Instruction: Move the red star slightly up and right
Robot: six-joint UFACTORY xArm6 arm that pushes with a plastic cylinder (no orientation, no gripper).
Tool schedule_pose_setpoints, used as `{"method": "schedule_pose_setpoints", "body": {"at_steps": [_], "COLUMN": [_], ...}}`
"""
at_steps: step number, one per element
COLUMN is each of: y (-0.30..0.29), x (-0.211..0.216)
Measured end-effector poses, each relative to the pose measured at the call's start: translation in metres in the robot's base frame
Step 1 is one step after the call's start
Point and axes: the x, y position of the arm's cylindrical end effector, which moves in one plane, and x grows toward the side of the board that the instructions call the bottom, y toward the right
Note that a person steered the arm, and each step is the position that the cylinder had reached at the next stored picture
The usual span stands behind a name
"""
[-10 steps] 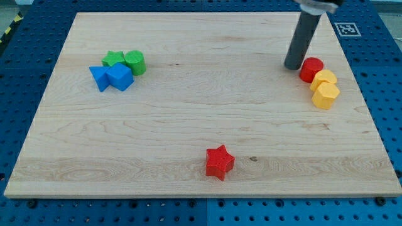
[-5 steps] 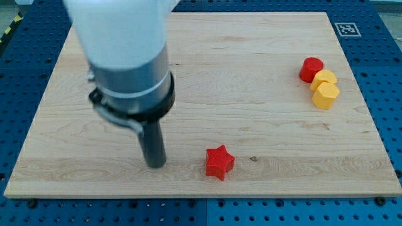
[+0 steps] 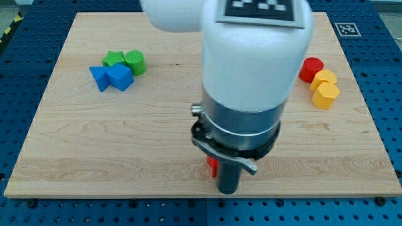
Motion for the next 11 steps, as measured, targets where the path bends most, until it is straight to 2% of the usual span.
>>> {"method": "schedule_pose_setpoints", "body": {"at_steps": [3, 4, 6, 11], "y": [0.001, -0.037, -0.042, -0.007], "x": [-0.01, -0.005, -0.019, -0.05]}}
